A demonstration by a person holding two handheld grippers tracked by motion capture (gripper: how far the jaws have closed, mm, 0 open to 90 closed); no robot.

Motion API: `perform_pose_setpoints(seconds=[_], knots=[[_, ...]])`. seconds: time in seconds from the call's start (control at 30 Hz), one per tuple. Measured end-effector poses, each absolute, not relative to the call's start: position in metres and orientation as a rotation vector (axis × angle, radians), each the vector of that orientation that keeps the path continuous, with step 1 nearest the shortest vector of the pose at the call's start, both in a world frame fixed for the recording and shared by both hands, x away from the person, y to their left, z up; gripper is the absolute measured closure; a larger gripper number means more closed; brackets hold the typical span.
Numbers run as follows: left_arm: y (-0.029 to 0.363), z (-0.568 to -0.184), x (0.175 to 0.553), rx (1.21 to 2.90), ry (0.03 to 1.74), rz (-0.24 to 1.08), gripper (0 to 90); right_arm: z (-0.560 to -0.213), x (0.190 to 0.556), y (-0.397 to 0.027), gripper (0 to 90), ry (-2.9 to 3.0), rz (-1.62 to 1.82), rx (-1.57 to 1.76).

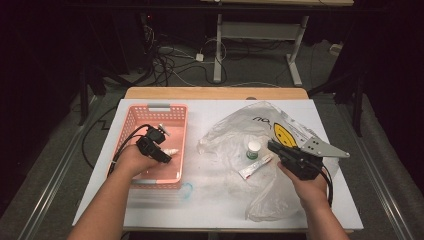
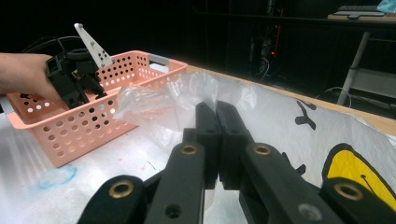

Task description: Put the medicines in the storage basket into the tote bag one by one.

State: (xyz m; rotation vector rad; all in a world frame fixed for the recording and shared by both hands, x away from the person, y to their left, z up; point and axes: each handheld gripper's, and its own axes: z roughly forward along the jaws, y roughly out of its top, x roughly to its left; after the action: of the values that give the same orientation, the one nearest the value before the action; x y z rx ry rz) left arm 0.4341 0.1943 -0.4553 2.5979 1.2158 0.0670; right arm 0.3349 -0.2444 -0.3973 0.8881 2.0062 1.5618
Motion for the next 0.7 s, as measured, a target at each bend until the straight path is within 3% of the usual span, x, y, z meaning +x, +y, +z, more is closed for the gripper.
perform_pose_setpoints(seconds=[0.27,0.7], knots=[[0.1953,-0.4544,0.4335,2.601,1.198,0.059,51.3,-0.3978,0.3348,-0.2436,89.8,2.009,1.56,0.895],[0.1948,-0.4534,0.4332,2.59,1.195,0.045,57.9,-0.3978,0.3348,-0.2435,89.9,2.007,1.559,0.891]])
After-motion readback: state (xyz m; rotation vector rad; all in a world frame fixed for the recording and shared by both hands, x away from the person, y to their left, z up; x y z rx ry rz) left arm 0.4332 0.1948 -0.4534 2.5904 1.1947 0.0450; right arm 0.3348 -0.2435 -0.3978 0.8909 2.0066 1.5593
